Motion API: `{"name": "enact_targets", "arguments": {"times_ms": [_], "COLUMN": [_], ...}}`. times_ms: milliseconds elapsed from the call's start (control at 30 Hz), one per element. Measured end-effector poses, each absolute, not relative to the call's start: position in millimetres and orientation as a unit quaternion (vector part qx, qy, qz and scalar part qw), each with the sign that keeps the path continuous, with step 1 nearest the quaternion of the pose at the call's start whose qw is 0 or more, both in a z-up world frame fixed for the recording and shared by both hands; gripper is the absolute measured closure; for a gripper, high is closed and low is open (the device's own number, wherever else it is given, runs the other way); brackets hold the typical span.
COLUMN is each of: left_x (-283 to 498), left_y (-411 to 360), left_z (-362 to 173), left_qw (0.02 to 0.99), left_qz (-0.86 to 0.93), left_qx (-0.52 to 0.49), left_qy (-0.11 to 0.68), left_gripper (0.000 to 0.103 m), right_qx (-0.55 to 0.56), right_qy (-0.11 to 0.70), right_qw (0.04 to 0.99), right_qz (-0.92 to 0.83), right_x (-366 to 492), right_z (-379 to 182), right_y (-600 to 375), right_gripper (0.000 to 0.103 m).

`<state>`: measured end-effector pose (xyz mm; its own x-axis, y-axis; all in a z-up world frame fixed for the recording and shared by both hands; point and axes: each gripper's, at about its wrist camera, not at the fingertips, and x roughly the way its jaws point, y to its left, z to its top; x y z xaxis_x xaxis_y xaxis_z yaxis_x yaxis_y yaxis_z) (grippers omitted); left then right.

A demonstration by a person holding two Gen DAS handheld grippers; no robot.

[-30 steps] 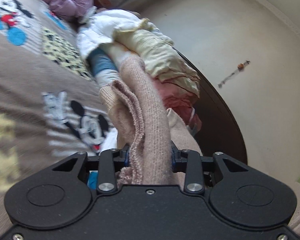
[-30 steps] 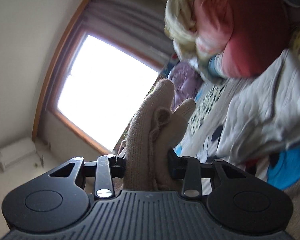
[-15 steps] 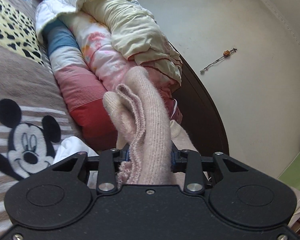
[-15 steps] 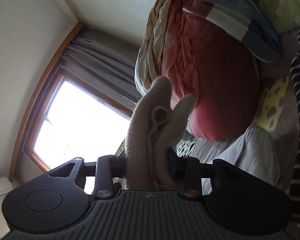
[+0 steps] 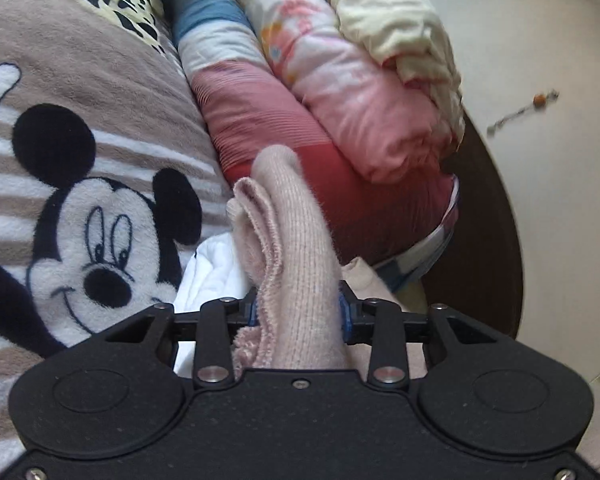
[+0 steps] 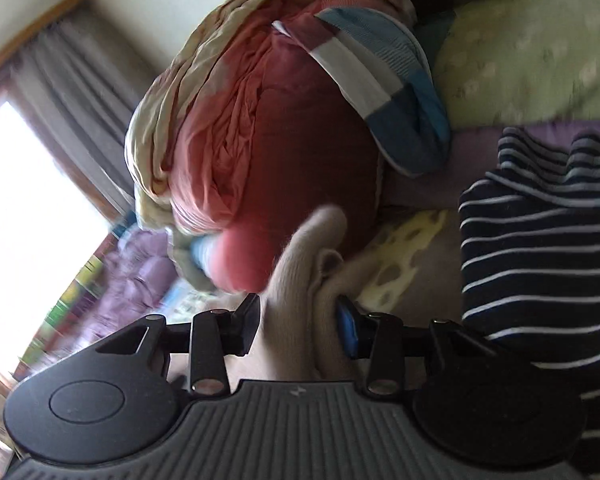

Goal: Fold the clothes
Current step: 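Carry the sweater beside the striped shirt and lower it with both grippers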

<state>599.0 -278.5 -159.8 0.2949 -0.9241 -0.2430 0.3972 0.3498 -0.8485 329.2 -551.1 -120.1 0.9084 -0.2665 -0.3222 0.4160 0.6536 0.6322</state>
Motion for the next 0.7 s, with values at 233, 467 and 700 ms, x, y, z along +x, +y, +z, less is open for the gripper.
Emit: {"name": "enact_targets", "arguments": {"times_ms": [233, 467, 700], "left_x": [589, 558, 551], "left_y": [-274, -269, -327], "left_z": [-150, -105, -98], "left_qw": [0.746, 0.834, 0.846], "left_qz": [-0.450, -0.436, -0.453], "left_qx": [-0.321, -0.202, -0.048], "left_qy": [0.371, 0.273, 0.276], "left_gripper": [0.065, 0.064, 0.065], "right_qx": [0.245, 0.182, 0.176], "right_qy": [0.076, 0.114, 0.155], "right_qw": [0.943, 0.965, 0.958], "right_qz": [-0.214, -0.148, -0.163], "right_x": [330, 352, 362], "right_z": [-96, -97, -115], "right_y": [-536, -532, -527], "right_gripper": [0.060, 0.060, 0.057]}}
